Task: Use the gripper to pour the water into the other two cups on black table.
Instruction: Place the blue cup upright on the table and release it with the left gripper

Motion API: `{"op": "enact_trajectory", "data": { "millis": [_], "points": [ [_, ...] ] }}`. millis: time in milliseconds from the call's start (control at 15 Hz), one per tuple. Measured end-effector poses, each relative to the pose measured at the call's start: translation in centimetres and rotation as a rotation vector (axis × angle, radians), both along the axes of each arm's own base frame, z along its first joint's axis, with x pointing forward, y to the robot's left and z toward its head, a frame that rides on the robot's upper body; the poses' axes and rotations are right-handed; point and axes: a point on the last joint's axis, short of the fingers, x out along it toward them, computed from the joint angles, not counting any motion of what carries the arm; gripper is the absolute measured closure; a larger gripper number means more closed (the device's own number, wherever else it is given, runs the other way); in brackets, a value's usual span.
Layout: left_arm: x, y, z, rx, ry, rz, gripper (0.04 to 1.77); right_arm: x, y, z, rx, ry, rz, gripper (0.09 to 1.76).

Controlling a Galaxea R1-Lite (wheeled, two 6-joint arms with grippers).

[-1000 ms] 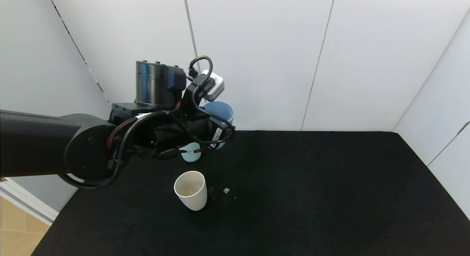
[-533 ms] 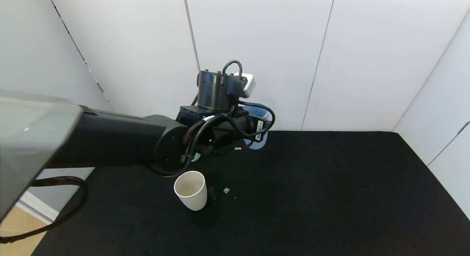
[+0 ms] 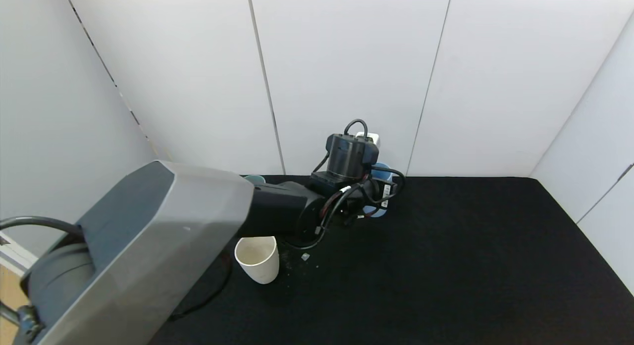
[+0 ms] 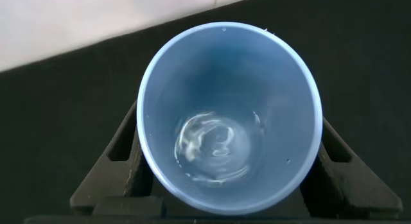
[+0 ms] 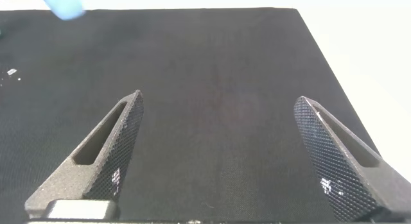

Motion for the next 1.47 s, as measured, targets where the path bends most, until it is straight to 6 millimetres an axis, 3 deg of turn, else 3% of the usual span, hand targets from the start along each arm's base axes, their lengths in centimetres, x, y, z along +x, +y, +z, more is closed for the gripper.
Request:
{"op": "enact_trajectory", "data": {
  "millis": [333, 667, 1467],
  "points": [
    [1.8, -2.7, -2.7, 0.024, -0.007, 0.116, 0.56, 0.0, 0.0, 0.0, 0.0, 0.0, 0.0, 0.14],
    [2.4, -3.4, -5.6, 0.063, 0.022, 0.12, 0.56, 0.0, 0.0, 0.0, 0.0, 0.0, 0.0, 0.14],
    [2.5, -3.6, -6.6, 0.077, 0.034, 0.115, 0.56, 0.0, 0.0, 0.0, 0.0, 0.0, 0.0, 0.14]
  ]
}}
